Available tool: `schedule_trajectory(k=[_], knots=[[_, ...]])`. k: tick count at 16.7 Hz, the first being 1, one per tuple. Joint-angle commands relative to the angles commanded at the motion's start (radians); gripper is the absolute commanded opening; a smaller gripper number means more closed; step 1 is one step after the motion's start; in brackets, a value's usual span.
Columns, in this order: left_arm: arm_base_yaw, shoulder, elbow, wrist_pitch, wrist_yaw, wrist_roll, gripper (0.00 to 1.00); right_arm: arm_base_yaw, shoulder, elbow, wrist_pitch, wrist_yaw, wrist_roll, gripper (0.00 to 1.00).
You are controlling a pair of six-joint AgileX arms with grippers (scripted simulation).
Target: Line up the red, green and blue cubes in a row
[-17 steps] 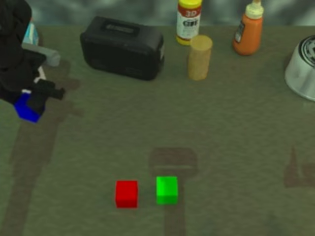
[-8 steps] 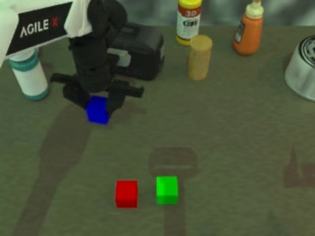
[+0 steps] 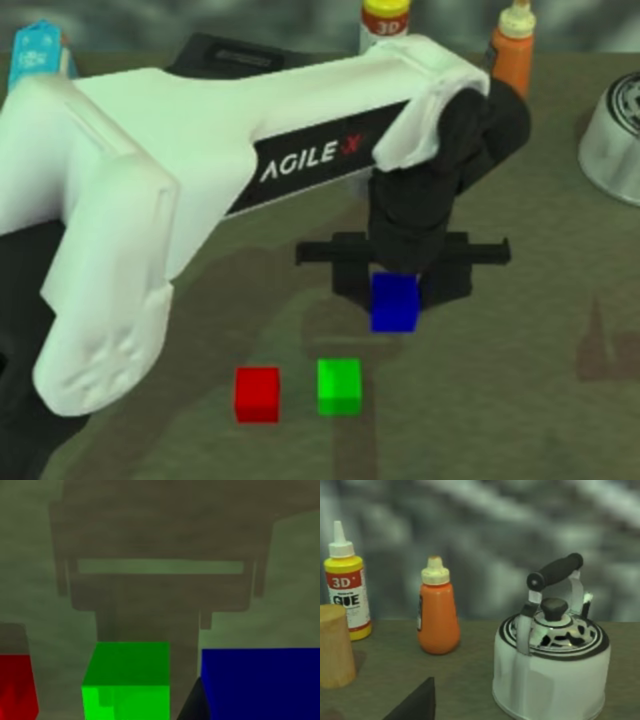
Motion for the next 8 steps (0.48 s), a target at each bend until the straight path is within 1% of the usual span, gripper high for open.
schedule_trajectory(k=[2, 4, 8], knots=[[-0.077, 0.003, 0.028, -0.011, -0.005, -0.096, 0.00, 0.000, 0.000, 0.000, 0.000, 0.000, 0.000, 1.00], [-0.123, 0.002, 0.044, -0.016, -0.009, -0.148, 0.00, 0.000, 0.000, 0.000, 0.000, 0.000, 0.000, 1.00], [-0.133, 0.001, 0.048, -0.017, -0.010, -0.160, 0.00, 0.000, 0.000, 0.000, 0.000, 0.000, 0.000, 1.00]])
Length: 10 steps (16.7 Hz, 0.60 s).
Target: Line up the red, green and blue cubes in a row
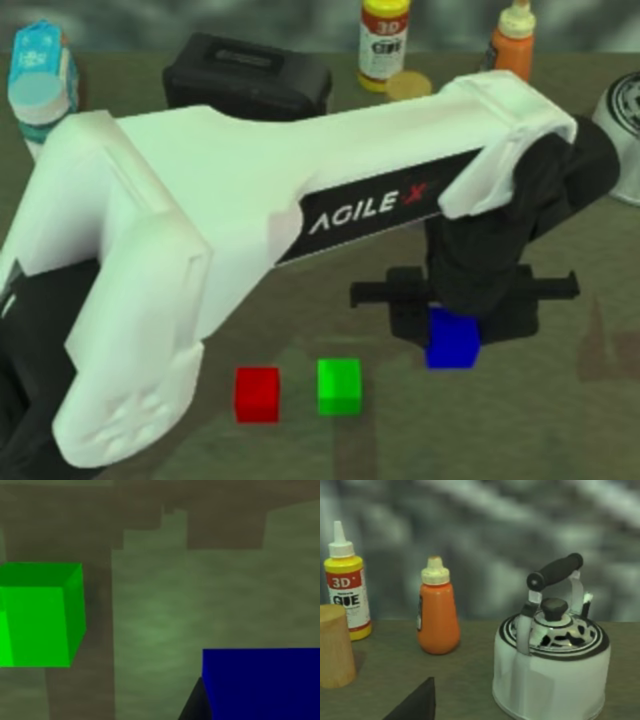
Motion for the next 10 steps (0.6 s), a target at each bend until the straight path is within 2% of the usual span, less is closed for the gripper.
schedule_trajectory(k=[3, 10], knots=[[0.004, 0.002, -0.018, 0.019, 0.001, 0.003, 0.00, 0.000, 0.000, 0.000, 0.000, 0.000, 0.000, 1.00], [0.002, 0.056, -0.175, 0.232, 0.001, 0.003, 0.00, 0.000, 0.000, 0.000, 0.000, 0.000, 0.000, 1.00]])
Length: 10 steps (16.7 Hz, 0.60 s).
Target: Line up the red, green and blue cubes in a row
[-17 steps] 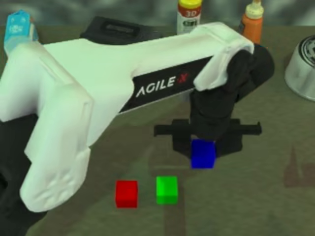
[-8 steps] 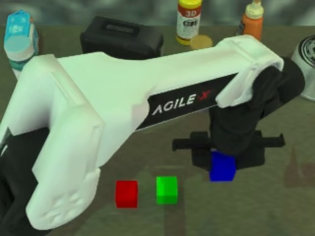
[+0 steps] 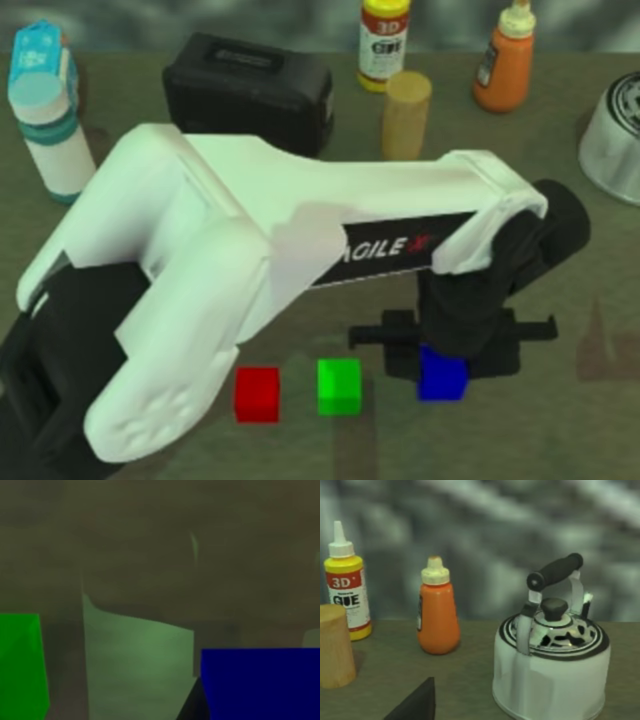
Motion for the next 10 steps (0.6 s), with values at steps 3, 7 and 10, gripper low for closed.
schedule_trajectory(k=[3, 7, 10], knots=[[0.000, 0.003, -0.006, 0.007, 0.000, 0.000, 0.00, 0.000, 0.000, 0.000, 0.000, 0.000, 0.000, 1.00], [0.000, 0.003, -0.006, 0.007, 0.000, 0.000, 0.23, 0.000, 0.000, 0.000, 0.000, 0.000, 0.000, 1.00], [0.000, 0.003, -0.006, 0.007, 0.000, 0.000, 0.45, 0.000, 0.000, 0.000, 0.000, 0.000, 0.000, 1.00]])
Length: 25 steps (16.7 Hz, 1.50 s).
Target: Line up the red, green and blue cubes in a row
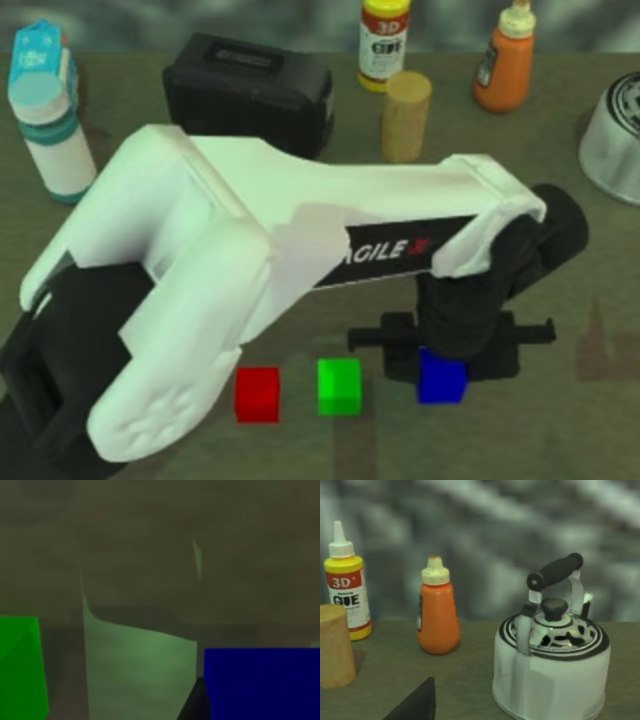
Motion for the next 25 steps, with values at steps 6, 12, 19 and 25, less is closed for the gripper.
schedule_trajectory(k=[6, 12, 19, 25], knots=[[0.000, 0.000, 0.000, 0.000, 0.000, 0.000, 0.90, 0.000, 0.000, 0.000, 0.000, 0.000, 0.000, 1.00], [0.000, 0.000, 0.000, 0.000, 0.000, 0.000, 1.00, 0.000, 0.000, 0.000, 0.000, 0.000, 0.000, 1.00], [0.001, -0.010, 0.036, -0.042, 0.000, -0.002, 1.00, 0.000, 0.000, 0.000, 0.000, 0.000, 0.000, 1.00], [0.014, -0.065, 0.166, -0.232, -0.001, -0.007, 1.00, 0.000, 0.000, 0.000, 0.000, 0.000, 0.000, 1.00]])
